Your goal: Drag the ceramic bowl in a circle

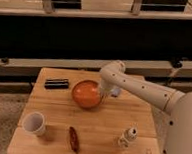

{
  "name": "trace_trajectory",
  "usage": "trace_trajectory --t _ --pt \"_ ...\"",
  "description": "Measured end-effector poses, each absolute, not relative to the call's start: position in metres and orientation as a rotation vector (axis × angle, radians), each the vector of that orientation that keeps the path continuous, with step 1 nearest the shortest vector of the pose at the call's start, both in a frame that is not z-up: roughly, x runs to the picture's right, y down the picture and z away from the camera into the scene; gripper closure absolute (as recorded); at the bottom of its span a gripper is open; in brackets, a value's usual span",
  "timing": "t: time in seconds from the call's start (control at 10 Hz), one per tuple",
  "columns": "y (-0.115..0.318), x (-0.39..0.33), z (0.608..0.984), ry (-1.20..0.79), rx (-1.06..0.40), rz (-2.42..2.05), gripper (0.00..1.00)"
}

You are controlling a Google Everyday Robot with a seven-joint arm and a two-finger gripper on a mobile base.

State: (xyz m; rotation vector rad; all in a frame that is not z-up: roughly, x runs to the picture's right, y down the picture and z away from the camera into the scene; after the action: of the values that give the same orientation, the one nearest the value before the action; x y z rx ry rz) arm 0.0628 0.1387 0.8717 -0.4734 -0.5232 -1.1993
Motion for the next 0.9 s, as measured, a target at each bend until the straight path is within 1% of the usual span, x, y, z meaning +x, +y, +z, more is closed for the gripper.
trace_trajectory --t 0.9 --pt "0.109 0.116 0.887 -0.435 -0.488 -1.119 1.00"
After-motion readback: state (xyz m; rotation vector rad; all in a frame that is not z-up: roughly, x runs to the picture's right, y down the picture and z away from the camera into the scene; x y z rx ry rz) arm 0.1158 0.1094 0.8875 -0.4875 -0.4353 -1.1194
